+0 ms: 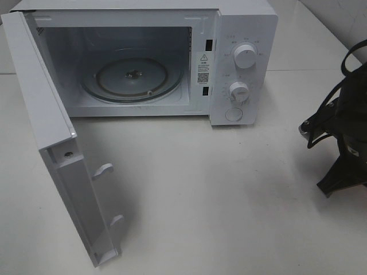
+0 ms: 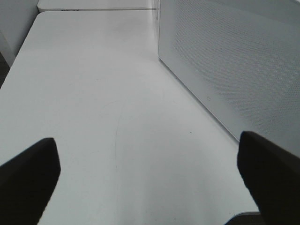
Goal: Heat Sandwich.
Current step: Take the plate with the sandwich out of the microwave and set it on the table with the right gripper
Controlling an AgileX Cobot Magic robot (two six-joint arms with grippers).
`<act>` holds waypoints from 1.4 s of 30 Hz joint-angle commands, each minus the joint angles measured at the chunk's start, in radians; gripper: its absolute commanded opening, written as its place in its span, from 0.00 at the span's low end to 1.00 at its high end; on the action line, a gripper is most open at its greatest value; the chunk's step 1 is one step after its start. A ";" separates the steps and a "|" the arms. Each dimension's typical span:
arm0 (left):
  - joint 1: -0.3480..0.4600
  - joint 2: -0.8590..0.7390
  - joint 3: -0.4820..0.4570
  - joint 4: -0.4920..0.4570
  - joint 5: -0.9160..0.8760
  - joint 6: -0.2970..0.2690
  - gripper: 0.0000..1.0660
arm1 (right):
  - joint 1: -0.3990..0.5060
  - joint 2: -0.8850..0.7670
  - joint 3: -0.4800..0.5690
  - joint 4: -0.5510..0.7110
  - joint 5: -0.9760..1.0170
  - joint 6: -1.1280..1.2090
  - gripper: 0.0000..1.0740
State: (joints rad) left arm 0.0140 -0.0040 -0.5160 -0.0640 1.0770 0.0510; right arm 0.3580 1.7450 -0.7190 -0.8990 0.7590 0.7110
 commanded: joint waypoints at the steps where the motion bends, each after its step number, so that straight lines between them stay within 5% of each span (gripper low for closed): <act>1: 0.003 -0.007 0.000 -0.004 -0.010 -0.001 0.92 | -0.008 0.033 -0.008 -0.041 0.016 0.025 0.00; 23: 0.003 -0.007 0.000 -0.004 -0.010 -0.001 0.92 | -0.008 0.154 -0.008 -0.116 -0.066 0.185 0.05; 28: 0.003 -0.007 0.000 -0.004 -0.010 -0.001 0.92 | -0.008 0.153 -0.008 -0.117 -0.060 0.191 0.14; 34: 0.003 -0.007 0.000 -0.004 -0.010 -0.001 0.92 | -0.006 0.152 -0.008 -0.105 -0.028 0.190 0.36; 42: 0.003 -0.007 0.000 -0.004 -0.010 -0.001 0.92 | -0.006 0.072 -0.008 -0.030 -0.029 0.144 0.45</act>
State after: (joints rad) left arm 0.0140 -0.0040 -0.5160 -0.0640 1.0770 0.0510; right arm 0.3580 1.8430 -0.7270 -0.9500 0.7150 0.8790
